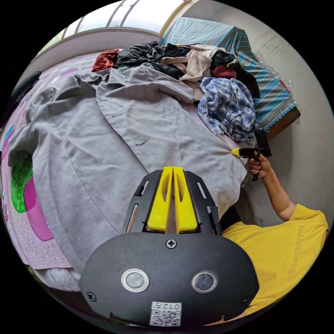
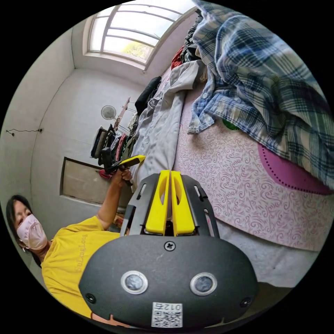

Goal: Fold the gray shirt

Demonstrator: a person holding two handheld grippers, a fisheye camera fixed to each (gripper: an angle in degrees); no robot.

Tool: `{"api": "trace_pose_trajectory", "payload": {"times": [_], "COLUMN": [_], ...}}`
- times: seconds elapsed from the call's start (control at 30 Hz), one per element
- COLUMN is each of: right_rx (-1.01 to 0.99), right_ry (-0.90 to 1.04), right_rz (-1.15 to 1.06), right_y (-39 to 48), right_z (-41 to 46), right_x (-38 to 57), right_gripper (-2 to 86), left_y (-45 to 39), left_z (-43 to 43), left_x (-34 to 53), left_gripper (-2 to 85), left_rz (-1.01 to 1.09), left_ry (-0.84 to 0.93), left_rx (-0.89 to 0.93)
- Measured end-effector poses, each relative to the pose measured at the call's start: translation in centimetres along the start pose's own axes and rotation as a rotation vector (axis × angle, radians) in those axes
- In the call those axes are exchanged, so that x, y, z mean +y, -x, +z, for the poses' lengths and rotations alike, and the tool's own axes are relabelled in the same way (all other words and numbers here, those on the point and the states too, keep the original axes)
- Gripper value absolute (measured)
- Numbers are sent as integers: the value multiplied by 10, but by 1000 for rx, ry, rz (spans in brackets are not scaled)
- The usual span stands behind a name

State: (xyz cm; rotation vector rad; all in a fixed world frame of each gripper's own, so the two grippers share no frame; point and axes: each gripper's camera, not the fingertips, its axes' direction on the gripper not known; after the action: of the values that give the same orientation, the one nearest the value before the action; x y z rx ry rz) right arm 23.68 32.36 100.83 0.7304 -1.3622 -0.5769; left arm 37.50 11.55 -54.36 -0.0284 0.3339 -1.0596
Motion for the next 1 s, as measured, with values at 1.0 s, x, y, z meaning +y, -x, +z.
{"api": "trace_pose_trajectory", "payload": {"times": [1.0], "right_rx": [628], "right_ry": [148], "right_rz": [-767], "right_y": [216], "right_z": [268], "right_x": [-3], "right_gripper": [0], "left_y": [-108], "left_z": [-18], "left_x": [212], "left_gripper": [4], "left_rz": [-189], "left_ry": [-224], "left_rx": [-139]}}
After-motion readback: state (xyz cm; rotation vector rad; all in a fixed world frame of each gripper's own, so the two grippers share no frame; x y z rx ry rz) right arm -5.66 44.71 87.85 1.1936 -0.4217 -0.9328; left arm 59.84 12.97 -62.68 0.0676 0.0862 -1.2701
